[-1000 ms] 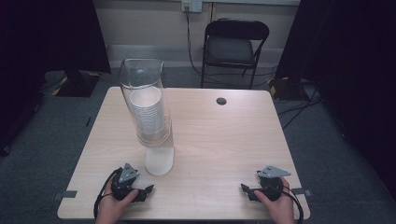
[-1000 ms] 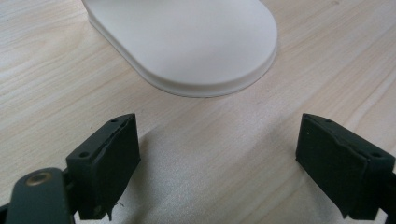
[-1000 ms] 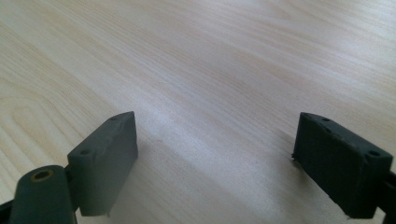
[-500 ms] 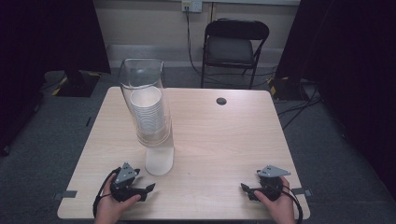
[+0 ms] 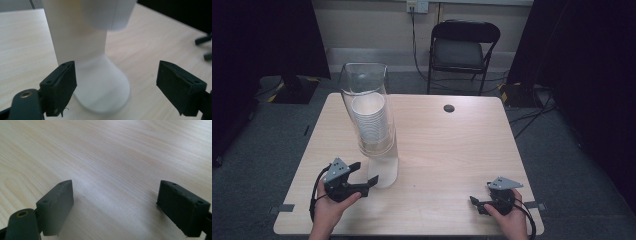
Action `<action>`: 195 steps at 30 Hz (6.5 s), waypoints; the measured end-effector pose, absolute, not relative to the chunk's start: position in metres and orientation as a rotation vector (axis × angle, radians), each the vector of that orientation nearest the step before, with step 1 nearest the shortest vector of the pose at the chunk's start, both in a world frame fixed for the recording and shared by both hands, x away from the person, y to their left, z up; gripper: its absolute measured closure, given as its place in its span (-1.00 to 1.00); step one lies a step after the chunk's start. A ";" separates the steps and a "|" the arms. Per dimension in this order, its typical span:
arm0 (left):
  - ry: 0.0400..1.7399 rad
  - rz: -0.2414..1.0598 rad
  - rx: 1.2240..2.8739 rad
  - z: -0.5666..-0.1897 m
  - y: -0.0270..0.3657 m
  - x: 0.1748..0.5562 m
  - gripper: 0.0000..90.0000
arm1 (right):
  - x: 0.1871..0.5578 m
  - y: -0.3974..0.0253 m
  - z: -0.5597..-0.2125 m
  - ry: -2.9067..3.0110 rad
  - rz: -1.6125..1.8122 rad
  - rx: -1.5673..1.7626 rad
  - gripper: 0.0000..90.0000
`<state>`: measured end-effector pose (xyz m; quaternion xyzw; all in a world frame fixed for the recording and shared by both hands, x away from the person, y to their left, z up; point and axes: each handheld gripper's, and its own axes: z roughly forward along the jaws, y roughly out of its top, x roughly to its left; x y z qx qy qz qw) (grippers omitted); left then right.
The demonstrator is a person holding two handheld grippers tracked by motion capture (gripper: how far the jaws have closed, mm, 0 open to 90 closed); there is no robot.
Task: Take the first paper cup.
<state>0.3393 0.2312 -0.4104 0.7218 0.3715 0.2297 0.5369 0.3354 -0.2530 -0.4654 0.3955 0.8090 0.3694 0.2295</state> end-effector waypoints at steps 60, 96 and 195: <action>0.822 0.843 1.508 -0.410 0.189 0.376 -0.23 | 0.336 -0.253 -0.465 2.236 1.020 1.078 -0.71; 0.938 0.683 1.853 -0.467 0.220 0.359 -0.22 | 0.337 -0.254 -0.465 2.238 1.018 1.077 -0.72; 1.003 0.583 1.928 -0.459 0.225 0.337 -0.50 | 0.337 -0.254 -0.465 2.237 1.019 1.076 -0.72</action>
